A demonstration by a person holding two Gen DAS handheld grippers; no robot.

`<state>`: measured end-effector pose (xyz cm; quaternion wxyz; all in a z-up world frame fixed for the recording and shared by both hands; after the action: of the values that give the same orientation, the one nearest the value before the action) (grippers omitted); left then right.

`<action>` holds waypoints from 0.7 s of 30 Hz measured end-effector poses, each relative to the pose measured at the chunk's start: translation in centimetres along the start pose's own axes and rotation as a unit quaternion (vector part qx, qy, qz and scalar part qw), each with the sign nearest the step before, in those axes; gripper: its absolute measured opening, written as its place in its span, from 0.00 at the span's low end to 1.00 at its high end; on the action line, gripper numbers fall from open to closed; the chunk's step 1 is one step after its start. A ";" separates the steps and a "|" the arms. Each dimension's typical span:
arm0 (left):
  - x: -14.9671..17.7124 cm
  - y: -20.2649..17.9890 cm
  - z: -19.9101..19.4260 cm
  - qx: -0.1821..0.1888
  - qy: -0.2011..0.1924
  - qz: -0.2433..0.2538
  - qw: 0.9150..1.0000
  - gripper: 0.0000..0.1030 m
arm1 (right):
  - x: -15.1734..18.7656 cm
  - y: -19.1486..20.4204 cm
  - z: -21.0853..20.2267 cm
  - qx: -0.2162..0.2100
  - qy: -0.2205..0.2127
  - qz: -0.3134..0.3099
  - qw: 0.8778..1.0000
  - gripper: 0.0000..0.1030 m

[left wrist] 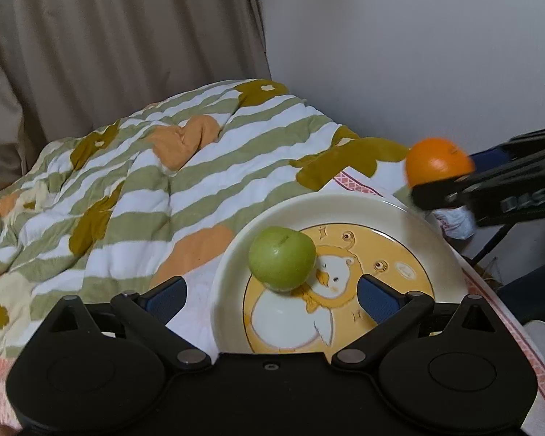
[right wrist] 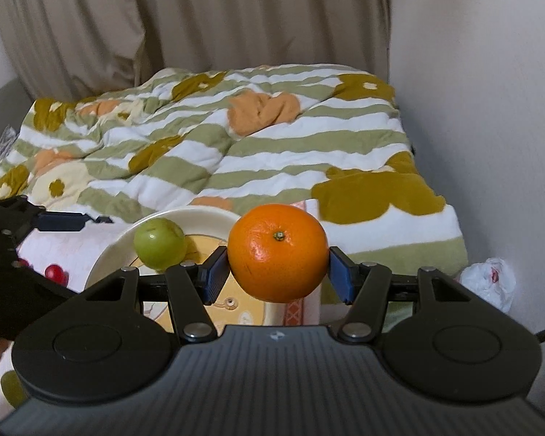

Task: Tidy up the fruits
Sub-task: 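Carry the green apple and orange with both tools over the cream bowl, then lower both fruits into the bowl and open both tools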

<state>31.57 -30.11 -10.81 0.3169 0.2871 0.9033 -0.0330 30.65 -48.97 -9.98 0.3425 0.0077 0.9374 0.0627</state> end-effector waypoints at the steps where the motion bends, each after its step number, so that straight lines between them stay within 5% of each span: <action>1: 0.1 0.0 -0.3 -0.001 0.000 -0.003 1.000 0.99 | 0.0 0.4 0.3 -0.003 0.003 -0.007 1.000 0.72; 21: 3.7 1.6 -3.3 -0.014 0.003 -0.066 0.998 0.99 | 1.5 5.7 6.9 -0.002 0.026 -0.132 0.991 0.74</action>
<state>28.27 -26.12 -10.16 0.3153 0.2222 0.9217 -0.0405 33.79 -42.43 -15.43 0.3230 -0.1182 0.9388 0.0186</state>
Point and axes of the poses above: each gripper's, at about its wrist camera, not at the fingertips, and z roughly the way its jaws point, y to its left, x to its underside, the point moved 4 cm from there along z, roughly the way its jaws point, and after that the axes turned 5 degrees about y, right-handed, at the moved point
